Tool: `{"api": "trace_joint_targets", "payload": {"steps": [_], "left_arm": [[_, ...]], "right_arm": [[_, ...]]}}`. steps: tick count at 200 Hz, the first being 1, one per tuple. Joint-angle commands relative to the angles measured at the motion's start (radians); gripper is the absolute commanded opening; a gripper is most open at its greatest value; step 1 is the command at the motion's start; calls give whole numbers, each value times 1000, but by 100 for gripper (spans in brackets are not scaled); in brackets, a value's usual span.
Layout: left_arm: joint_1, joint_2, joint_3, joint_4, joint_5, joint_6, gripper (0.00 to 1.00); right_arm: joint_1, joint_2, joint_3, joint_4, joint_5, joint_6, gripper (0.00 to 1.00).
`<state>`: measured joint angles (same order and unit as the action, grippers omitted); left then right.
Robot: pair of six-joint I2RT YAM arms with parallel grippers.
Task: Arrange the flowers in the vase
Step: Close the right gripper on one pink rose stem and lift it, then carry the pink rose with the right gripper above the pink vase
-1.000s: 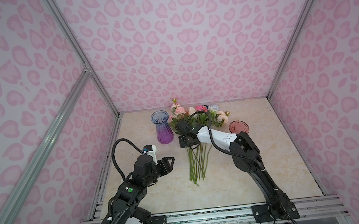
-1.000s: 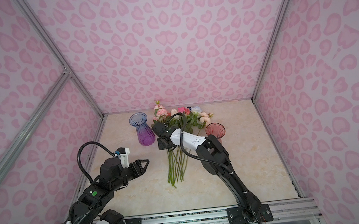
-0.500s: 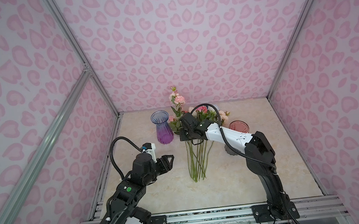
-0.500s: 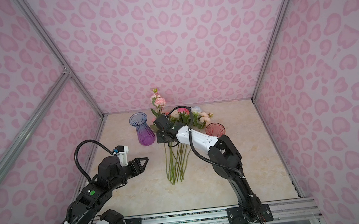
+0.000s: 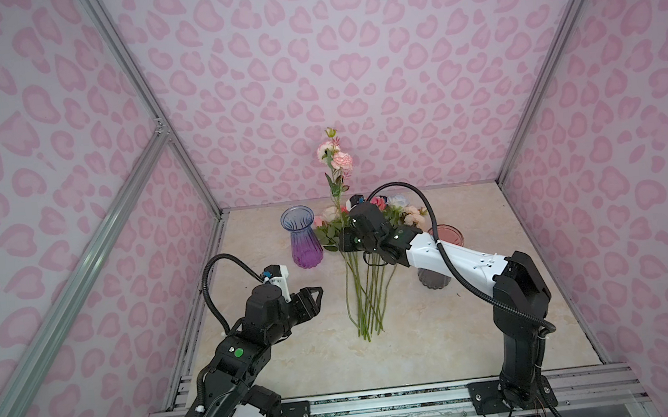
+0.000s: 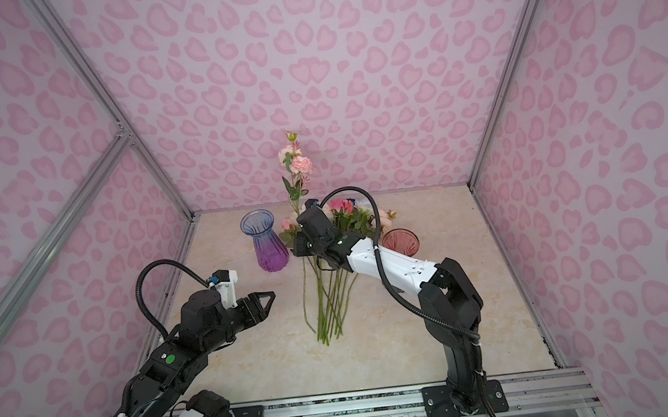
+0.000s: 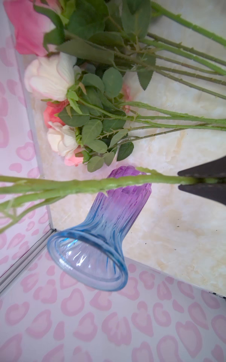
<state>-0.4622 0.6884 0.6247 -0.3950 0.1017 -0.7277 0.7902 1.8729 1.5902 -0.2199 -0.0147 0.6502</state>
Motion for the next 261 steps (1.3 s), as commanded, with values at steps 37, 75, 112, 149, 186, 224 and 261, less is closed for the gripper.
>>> {"api": "trace_joint_targets", "payload": {"steps": [37,75,112,149,186,224,261], "left_arm": [[0,-9,20,35,-6,16,66],[0,-10,35,61,8,26,66],[0,-21,42,77,17,24,66],[0,-35,47,78,23,24,66],[0,-43,57,86,25,30,66],[0,-1,65,132,57,21,66],[-8,101,69,291,194,-29,67]], "right_arm": [[26,-175,-6,121,129,-139,0],[33,-301,2,132,277,-309,0],[14,-419,-24,174,427,-477,0],[-70,-503,-10,194,446,-528,0],[-150,-560,5,167,495,-585,0],[-246,-654,-133,177,531,-592,0],[-374,-742,-301,208,459,-497,0]]}}
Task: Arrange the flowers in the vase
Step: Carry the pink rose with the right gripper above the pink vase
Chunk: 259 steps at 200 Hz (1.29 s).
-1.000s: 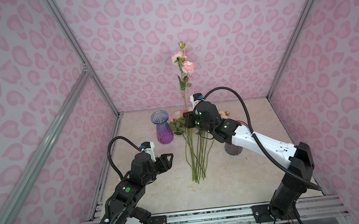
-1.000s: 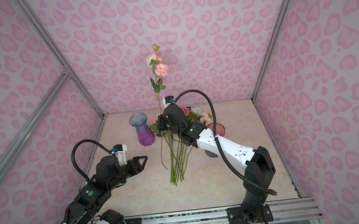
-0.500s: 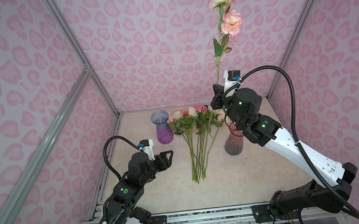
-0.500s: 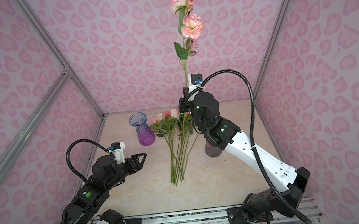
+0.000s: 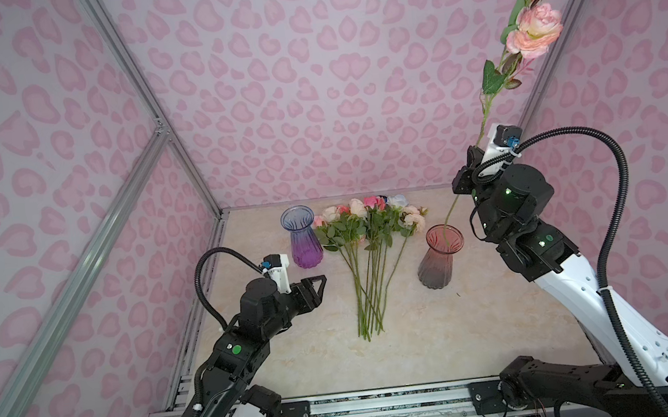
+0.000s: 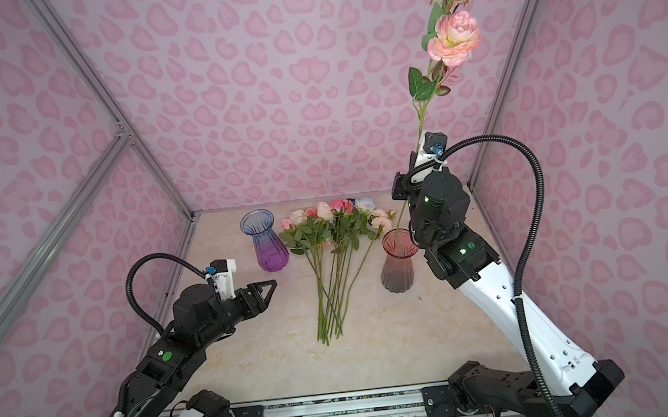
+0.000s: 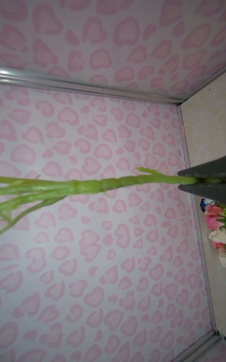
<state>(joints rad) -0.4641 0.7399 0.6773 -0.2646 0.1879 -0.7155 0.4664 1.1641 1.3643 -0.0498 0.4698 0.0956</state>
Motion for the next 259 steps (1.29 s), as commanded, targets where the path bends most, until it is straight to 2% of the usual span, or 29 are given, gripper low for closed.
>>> {"api": "trace_joint_targets", "payload": {"steps": [1,26,57,103,162,259], "left_arm": [[-7,53,17,165,110,-42,67],[-61,143,60,226,149,-22,73],[-134,206,105,234,125,19,80],[-166,243,109,251,83,19,88],[-171,284,117,253,79,21,87],[-183,385,174,256,98,27,83]], "right_arm": [[-53,-34,-78,39,-27,59,0],[-79,-46,-118,49,-56,73,0],[-91,-56,-156,66,-72,68,0],[-91,-64,-269,34,-115,146,0],[-62,-91,-465,36,-149,257,0],[-47,-89,-516,-17,-152,294,9]]}}
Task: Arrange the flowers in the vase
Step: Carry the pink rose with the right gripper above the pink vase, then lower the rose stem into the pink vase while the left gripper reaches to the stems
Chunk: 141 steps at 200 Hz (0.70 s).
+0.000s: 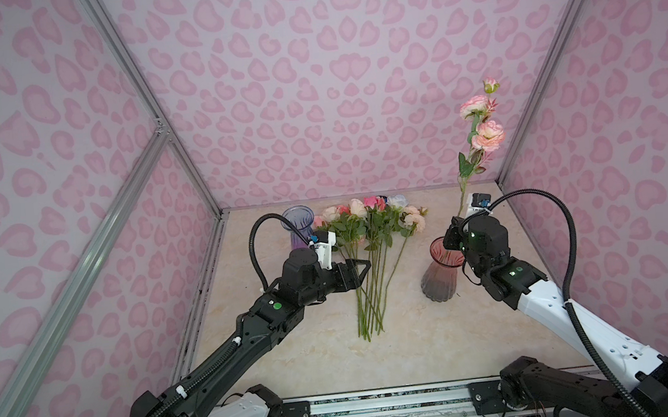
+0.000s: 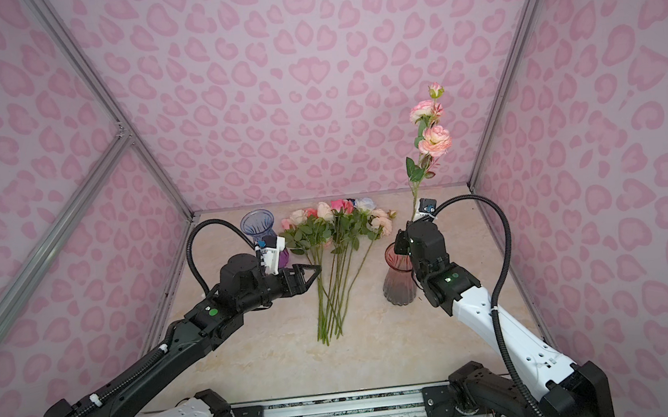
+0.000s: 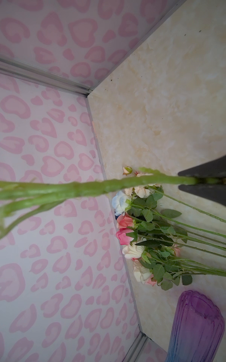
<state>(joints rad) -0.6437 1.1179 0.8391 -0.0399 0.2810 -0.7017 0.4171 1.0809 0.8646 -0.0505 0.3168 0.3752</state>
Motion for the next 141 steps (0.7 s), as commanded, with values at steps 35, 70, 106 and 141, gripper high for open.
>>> {"api": "trace_joint_targets", "payload": {"steps": [35,70,106,141], "left_arm": [[-5,9,6,31,-4,16,82],[-7,12,7,29,-12,20,82],[-10,33,20,32,-15,25,82],[-11,54,30,34,-17,30,81]], "right_arm": [[2,-38,-53,-15,-11,11,10],[2,-84,-96,-8,8,13,23],[3,-119,-91,-44,4,17,33],[3,-170,-99,-66,10,16,36]]}}
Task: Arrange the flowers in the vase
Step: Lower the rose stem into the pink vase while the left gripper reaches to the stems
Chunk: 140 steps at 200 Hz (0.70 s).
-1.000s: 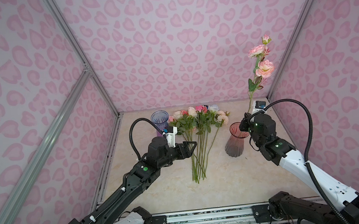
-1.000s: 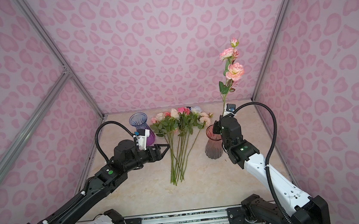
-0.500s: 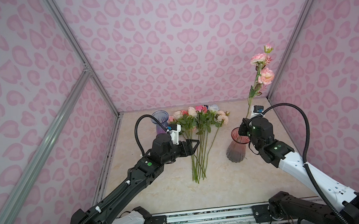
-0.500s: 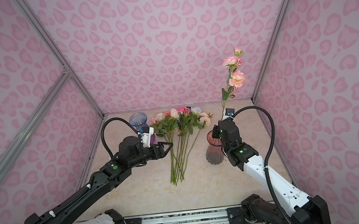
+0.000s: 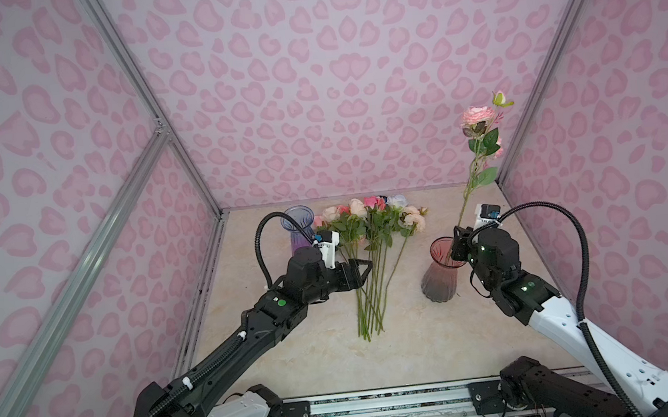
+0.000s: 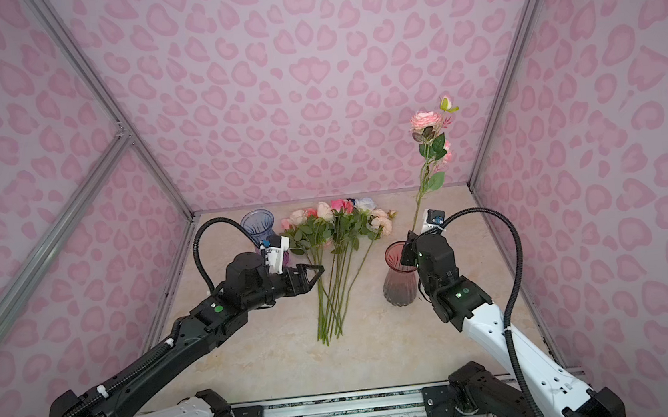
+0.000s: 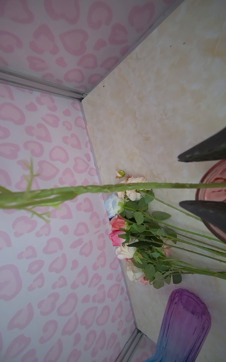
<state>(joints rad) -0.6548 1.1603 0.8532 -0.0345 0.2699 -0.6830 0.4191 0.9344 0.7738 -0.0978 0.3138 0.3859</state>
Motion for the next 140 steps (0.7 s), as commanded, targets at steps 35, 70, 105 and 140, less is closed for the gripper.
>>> {"api": "trace_joint_targets", "payload": {"steps": [35,70,105,140], "left_arm": [[-2,19,24,3,-58,25,80],[-1,55,51,-78,-160,45,75],[-1,139,84,-148,-248,63,64],[-2,336,179,-238,-303,127,40]], "right_arm": [[1,-95,0,-86,24,17,41],[1,-194,23,-169,43,23,44],[13,-246,68,-249,35,28,31],[109,-201,129,-303,59,14,17]]}}
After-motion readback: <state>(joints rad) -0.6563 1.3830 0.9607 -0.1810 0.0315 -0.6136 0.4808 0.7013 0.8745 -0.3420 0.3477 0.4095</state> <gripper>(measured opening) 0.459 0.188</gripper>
